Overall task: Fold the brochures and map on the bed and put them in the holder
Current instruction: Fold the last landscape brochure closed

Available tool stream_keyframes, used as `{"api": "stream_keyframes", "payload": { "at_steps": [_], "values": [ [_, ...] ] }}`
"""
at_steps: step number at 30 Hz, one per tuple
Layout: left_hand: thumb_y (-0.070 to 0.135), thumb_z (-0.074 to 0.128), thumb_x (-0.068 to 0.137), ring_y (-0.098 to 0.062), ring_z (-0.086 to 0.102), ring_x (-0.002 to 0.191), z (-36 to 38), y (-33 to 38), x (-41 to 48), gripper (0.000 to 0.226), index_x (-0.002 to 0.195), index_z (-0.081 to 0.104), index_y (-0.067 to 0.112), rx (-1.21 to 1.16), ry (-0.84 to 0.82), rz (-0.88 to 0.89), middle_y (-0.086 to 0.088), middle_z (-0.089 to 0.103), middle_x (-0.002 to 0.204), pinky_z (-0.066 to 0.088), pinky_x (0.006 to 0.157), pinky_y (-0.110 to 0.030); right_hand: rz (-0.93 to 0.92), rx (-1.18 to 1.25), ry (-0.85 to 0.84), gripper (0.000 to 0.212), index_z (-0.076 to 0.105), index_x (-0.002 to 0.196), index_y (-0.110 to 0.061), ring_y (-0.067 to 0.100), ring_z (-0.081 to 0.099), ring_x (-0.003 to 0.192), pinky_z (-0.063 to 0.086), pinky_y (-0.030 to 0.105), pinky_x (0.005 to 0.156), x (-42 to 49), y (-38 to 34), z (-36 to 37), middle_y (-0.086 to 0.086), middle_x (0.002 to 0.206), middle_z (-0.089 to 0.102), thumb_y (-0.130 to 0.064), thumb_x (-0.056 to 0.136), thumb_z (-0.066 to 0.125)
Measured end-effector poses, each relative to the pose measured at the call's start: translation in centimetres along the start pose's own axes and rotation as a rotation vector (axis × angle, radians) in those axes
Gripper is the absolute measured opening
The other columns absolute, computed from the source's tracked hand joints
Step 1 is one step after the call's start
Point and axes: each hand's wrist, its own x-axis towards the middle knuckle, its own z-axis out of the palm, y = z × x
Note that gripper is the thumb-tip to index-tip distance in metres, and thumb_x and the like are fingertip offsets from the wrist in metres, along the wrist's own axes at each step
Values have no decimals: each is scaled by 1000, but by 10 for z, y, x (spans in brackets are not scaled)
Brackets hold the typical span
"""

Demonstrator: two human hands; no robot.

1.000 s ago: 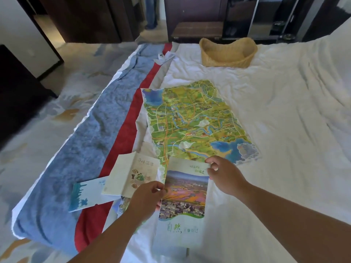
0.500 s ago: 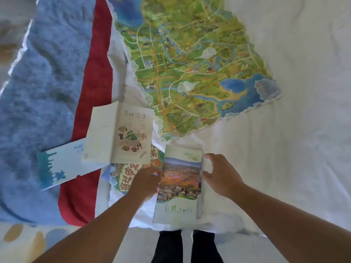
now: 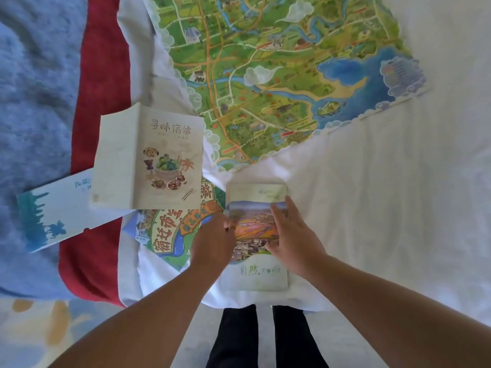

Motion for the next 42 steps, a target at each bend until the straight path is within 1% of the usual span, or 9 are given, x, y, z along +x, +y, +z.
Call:
{"api": "stream_keyframes", "payload": {
  "at_steps": [4, 11, 15, 20, 23, 28, 32, 35, 42],
  "values": [
    [24, 53, 96, -28, 57, 101, 0, -2, -7, 30, 123, 42, 16, 115, 3, 124, -6, 54, 115, 50, 74, -39, -13, -5, 29, 84, 10, 155, -25, 22, 28, 145, 49, 33, 97, 1, -5, 6, 4, 161, -22, -27, 91, 65],
    [10, 54, 85, -28, 40, 121, 3, 4, -11, 60, 141, 32, 14, 374, 38, 259, -8, 36, 135, 46, 86, -34, -10, -88, 36, 83, 9, 156, -21, 24, 18, 148, 46, 33, 101, 4, -7, 13, 10, 160, -23, -25, 93, 63],
    [12, 54, 87, -33, 7, 147, 9, 16, 10, 75, 153, 17, 11, 513, -16, 497, -15, 10, 159, 18, 118, -40, -78, -187, 58, 78, 9, 155, -15, 24, -6, 151, 42, 34, 106, 9, -2, 17, 9, 162, -18, -18, 95, 58],
    [24, 45, 99, -35, -11, 148, 22, 20, 22, 69, 153, 5, 8, 660, -81, 546, -19, -9, 161, 0, 121, -43, -108, -241, 41, 86, 7, 154, -11, 28, -5, 151, 17, 34, 120, 14, 3, 24, 13, 163, -9, -24, 91, 64],
    [10, 38, 96, -40, -2, 148, 31, 7, -6, 63, 153, 11, 2, 627, -117, 593, -27, -2, 159, 6, 122, -46, -102, -225, 51, 80, 9, 154, -11, 28, -2, 151, 23, 33, 118, 18, 4, 25, 13, 163, -7, -23, 93, 61],
    [24, 87, 54, -36, 51, 128, 39, -28, -73, 81, 130, 62, 11, 629, -289, 537, -25, 52, 138, 52, 96, -37, -93, -273, 18, 86, 3, 155, -9, 30, -6, 151, 27, 35, 116, 17, 1, 24, 14, 162, -13, -20, 93, 62],
    [27, 49, 98, -39, -9, 148, 42, -42, -83, 66, 154, 17, 13, 633, -386, 538, -23, -9, 160, 13, 119, -44, -80, -286, 6, 88, 3, 155, -10, 30, -7, 151, 32, 36, 114, 15, -4, 22, 13, 162, -14, -16, 91, 63],
    [31, 38, 100, -33, 2, 149, 37, -32, -67, 58, 152, 21, 11, 557, -279, 511, -19, 4, 161, 12, 120, -41, -58, -244, 38, 82, 10, 155, -14, 30, -5, 150, 43, 36, 104, 14, -6, 21, 10, 162, -13, -18, 91, 61],
    [7, 40, 93, -33, -18, 147, 32, -20, -49, 76, 154, -5, 7, 485, -248, 399, -20, -27, 157, 22, 118, -36, -78, -163, 30, 82, 15, 152, -22, 26, -3, 150, 44, 34, 106, -6, -6, 27, 5, 161, -16, -35, 89, 66]
  ]
}}
